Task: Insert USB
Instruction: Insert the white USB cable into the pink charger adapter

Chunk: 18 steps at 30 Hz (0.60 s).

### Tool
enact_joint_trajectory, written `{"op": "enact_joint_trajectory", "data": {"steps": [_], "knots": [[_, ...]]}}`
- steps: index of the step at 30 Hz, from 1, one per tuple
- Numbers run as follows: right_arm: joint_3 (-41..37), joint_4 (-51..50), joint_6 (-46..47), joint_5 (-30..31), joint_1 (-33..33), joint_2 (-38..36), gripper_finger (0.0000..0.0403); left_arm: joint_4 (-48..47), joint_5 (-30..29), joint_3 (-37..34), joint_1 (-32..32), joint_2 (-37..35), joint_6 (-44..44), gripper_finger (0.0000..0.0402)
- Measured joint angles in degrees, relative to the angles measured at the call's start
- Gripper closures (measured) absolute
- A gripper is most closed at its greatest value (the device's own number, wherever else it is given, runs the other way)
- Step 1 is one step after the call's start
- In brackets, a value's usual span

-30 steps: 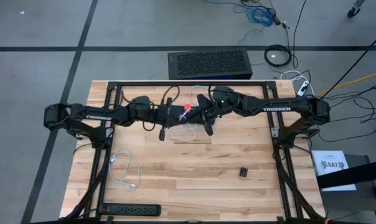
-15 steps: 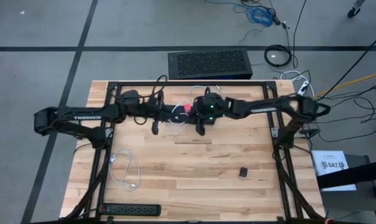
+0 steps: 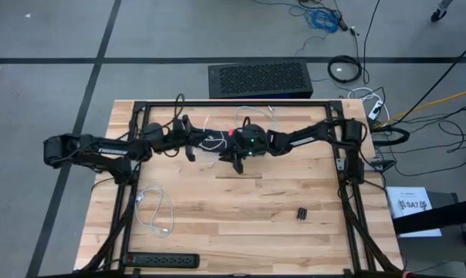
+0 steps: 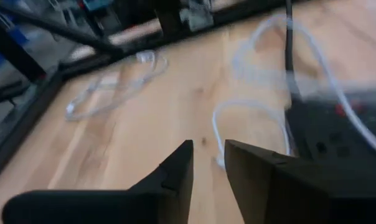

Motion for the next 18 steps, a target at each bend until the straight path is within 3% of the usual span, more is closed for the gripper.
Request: {"op": "enact_joint_trajectory", "data": {"steps": [7,13,18], "knots": [[0.0,-12.5,-3.6,1.7,0.0,-8.9,0.0271,1.3,-5.0,-2.8,-0.1,0.0,-1.2,0.0401],[0.8,-11.1,-12.0,16.8,3.1,-14.1,0.0255,1.3,-5.5,-2.8,-0.1,0.1,-0.5,0.0401],[5.6,-11.3,-15.1,22.0,4.1,-12.9,0.0258,1.3,-5.8,-2.8,-0.1,0.1,0.0,0.0401]]}}
